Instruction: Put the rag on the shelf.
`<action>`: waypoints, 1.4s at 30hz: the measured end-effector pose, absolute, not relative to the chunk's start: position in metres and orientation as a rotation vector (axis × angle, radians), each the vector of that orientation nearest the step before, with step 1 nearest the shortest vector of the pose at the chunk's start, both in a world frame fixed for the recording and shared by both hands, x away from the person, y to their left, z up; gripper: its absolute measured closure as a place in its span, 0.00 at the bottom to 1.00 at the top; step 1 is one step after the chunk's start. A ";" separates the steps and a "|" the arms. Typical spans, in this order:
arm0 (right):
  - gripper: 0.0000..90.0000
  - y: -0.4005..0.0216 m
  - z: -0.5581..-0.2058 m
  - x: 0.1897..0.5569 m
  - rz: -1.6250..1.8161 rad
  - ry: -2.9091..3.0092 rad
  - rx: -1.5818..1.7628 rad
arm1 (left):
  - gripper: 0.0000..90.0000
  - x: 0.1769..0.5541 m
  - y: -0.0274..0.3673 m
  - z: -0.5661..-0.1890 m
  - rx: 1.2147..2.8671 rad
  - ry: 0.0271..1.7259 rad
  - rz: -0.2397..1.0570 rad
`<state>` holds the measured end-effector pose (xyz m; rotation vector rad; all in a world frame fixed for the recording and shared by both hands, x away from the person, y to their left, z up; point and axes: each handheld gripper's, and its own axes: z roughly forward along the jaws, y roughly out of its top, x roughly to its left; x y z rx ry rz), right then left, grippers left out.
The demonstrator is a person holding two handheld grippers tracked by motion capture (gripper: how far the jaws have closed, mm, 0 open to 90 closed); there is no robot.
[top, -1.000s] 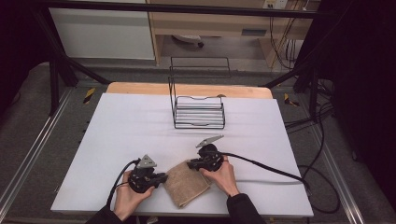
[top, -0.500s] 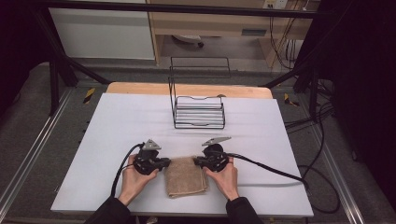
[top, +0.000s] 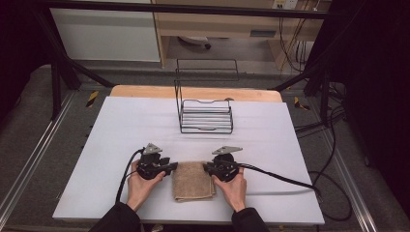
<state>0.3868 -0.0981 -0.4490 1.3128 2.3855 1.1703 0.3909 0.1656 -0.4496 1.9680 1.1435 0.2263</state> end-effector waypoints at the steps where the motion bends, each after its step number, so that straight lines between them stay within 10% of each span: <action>1: 0.89 -0.098 -0.449 0.387 1.169 2.385 1.309 | 0.67 0.392 0.161 -0.451 1.970 1.138 0.220; 15: 0.61 -0.102 -0.440 0.402 1.221 2.383 1.241 | 0.86 0.389 0.153 -0.455 1.987 1.141 0.182; 42: 0.93 -0.099 -0.449 0.405 1.199 2.501 1.369 | 0.94 0.391 0.154 -0.456 2.009 1.090 0.171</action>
